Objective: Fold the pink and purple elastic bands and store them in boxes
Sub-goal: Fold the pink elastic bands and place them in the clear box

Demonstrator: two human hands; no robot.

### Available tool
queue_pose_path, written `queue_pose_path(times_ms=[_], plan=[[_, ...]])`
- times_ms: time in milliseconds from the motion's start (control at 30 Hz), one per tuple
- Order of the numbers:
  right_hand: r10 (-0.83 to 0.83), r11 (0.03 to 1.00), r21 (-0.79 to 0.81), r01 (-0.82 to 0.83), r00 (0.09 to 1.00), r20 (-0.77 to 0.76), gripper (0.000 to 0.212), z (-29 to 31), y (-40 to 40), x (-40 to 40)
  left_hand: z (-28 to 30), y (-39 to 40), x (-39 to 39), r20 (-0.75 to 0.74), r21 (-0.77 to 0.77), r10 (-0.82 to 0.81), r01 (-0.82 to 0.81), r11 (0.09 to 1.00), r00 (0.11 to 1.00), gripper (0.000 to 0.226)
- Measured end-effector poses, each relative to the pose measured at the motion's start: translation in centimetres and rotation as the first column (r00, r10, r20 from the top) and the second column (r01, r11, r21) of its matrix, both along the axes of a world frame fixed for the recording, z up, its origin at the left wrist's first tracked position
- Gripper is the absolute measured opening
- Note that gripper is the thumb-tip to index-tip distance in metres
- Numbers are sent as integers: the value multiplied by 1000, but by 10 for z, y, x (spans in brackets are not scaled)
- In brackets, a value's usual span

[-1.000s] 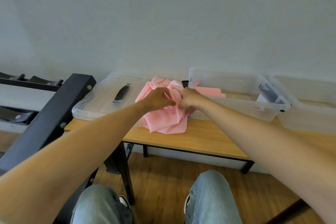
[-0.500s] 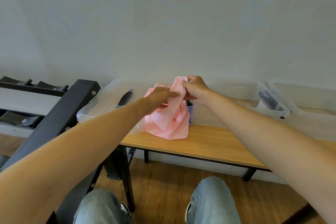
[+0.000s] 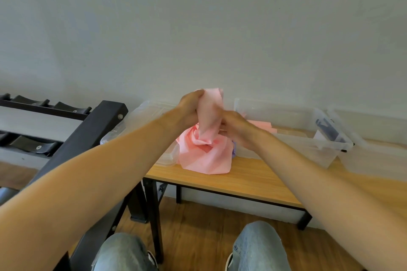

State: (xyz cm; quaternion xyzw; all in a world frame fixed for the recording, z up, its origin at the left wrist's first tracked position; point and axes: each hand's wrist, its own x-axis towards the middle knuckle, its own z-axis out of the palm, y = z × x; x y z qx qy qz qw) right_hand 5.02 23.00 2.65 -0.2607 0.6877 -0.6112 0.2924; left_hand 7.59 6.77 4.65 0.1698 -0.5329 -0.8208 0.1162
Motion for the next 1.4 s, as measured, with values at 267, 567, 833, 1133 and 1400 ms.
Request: queue_pose_path(times_ms=[267,567,833,1133,1400], plan=[[24,981,188,53,923,-384,11,-11,0,16,31,-13,8,-106,39,-3,8,999,994,31],[-271,913,-343,219,956,-111,11,42,-5,1,-13,13,28,-141,-356,-402,333,873,905,74],[-287,736,-621,269,955,74,19,98,22,-14,-56,-5,34,-16,-910,-249,89,405,968,30],[-200,390,-874,291,953,228,18,152,65,-18,-84,-34,24,27,-979,-159,59,197,987,25],[-258,571,-761,307,947,189,27,156,64,-10,-16,2,30,-352,-774,-53,-258,577,935,25]])
